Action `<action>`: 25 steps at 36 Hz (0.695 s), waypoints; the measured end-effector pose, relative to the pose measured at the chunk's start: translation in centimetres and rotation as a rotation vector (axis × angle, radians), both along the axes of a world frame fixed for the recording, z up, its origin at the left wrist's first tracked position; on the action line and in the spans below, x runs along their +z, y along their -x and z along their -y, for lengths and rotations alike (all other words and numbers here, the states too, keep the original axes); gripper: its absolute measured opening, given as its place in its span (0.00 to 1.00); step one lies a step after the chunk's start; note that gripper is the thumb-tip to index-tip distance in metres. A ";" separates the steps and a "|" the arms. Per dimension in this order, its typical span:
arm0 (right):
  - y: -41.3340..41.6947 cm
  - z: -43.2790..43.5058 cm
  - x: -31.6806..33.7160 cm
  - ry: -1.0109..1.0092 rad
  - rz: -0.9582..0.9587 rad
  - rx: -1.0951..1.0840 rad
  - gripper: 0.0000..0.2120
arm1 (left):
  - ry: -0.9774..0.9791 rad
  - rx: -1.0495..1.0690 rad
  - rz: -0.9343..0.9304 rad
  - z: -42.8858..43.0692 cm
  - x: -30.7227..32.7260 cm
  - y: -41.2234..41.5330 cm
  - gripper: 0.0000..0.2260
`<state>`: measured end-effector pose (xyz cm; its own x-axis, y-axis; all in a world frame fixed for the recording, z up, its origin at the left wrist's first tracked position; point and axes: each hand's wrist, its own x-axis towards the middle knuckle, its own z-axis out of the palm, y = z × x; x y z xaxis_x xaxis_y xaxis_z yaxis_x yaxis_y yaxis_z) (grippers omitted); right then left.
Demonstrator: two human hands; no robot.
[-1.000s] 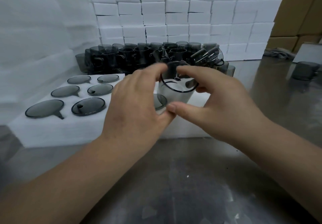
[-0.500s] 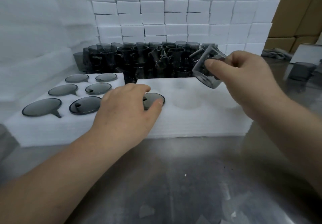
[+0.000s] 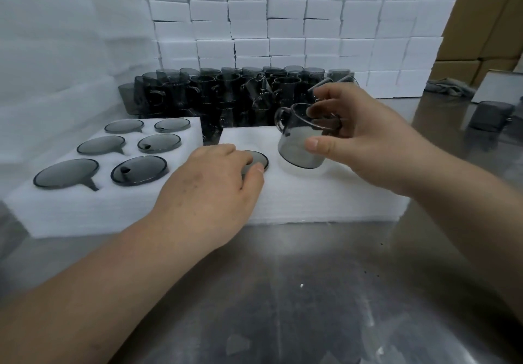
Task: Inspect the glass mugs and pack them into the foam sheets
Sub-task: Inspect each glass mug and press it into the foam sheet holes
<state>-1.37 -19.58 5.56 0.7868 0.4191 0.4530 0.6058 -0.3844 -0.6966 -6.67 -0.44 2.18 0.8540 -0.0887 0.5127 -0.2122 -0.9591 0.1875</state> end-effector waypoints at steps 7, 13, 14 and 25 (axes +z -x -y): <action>0.1 -0.2 0.0 0.199 0.066 -0.021 0.26 | -0.001 -0.007 0.006 0.0 0.0 -0.1 0.24; 0.1 0.2 0.2 0.166 0.057 -0.003 0.14 | 0.016 -0.022 0.017 -0.1 -0.1 -0.2 0.24; 0.3 0.1 0.2 0.176 0.057 -0.005 0.13 | 0.014 -0.024 0.020 -0.1 -0.1 -0.2 0.24; 1.0 -0.1 0.1 0.307 0.208 -0.036 0.19 | 0.003 -0.023 -0.002 -0.1 0.0 -0.1 0.22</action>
<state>-2.37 -19.45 5.63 0.7078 0.5342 0.4622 0.7047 -0.5798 -0.4090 -6.61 -0.32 2.22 0.8529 -0.1064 0.5110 -0.2332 -0.9535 0.1908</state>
